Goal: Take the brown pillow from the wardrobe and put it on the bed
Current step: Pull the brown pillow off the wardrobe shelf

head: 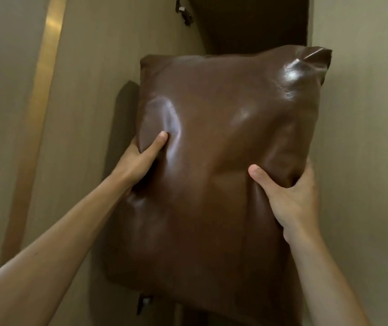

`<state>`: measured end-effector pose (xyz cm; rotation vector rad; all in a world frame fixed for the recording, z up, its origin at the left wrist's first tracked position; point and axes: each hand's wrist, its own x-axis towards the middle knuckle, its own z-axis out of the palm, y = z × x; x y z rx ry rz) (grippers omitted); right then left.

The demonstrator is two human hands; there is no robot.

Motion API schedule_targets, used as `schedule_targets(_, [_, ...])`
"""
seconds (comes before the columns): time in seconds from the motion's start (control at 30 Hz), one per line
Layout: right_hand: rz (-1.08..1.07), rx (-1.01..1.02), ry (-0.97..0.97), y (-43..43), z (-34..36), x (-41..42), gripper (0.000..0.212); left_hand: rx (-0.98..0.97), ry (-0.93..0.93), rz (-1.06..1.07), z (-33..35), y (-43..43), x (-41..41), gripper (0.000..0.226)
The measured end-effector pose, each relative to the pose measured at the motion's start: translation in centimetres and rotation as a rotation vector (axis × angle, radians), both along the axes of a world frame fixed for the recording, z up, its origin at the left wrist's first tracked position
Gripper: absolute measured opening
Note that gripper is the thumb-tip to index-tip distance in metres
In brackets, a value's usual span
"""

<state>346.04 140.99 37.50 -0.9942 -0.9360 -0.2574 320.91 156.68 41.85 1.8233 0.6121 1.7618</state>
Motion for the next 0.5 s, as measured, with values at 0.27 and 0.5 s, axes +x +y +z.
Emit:
schedule_targets(0.27, [0.254,-0.052,-0.042,-3.9,-5.0,0.7,0.114,-0.132,-0.022,0.206,-7.0,-9.4,-1.7,0.092])
schedule_targets(0.5, [0.478,-0.172,-0.088,-5.2,-9.6,-1.9,0.123,-0.247,-0.080,0.508,-12.6,-17.6,-5.8,0.103])
